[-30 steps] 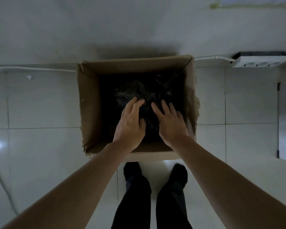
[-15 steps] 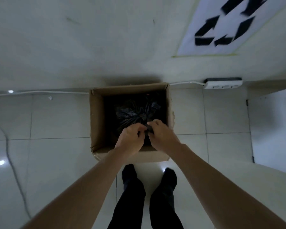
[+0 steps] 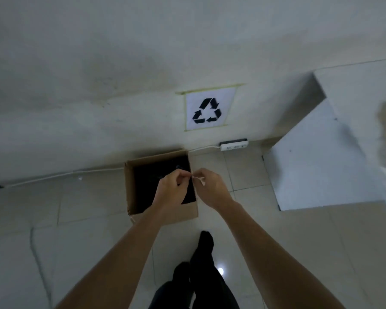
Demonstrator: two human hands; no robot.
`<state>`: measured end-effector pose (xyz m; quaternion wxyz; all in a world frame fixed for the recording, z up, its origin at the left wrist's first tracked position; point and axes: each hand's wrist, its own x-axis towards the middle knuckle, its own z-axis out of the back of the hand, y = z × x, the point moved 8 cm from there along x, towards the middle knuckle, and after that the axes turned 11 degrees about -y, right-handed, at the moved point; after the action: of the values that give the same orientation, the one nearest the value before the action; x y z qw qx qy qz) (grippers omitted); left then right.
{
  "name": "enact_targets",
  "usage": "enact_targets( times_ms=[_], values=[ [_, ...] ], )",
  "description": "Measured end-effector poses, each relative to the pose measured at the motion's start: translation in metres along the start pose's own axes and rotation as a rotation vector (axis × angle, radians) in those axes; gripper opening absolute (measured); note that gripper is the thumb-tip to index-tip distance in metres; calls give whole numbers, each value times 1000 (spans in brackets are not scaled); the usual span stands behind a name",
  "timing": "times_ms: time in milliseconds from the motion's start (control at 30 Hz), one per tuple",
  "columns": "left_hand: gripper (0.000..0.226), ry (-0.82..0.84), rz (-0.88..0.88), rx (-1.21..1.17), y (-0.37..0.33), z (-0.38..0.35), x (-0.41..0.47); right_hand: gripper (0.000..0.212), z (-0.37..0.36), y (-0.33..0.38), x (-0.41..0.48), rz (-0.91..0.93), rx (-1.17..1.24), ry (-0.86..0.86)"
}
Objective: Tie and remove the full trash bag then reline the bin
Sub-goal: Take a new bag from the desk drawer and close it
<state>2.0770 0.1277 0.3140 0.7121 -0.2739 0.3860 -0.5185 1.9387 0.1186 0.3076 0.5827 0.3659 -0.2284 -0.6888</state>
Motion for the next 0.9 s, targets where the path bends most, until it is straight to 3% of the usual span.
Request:
enact_targets(
  times_ms=[167, 367, 600, 900],
  values=[
    [18, 79, -109, 11, -63, 2, -55, 22, 83, 8, -59, -32, 30, -179],
    [20, 189, -246, -5, -131, -34, -118, 21, 175, -32, -125, -134, 53, -378],
    [15, 288, -387, 8, -199, -117, -170, 19, 272, -87, -172, -149, 106, -500],
    [11, 428, -409, -33, -265, -270, -235, 19, 396, -192, -210, -164, 126, -554]
  ],
)
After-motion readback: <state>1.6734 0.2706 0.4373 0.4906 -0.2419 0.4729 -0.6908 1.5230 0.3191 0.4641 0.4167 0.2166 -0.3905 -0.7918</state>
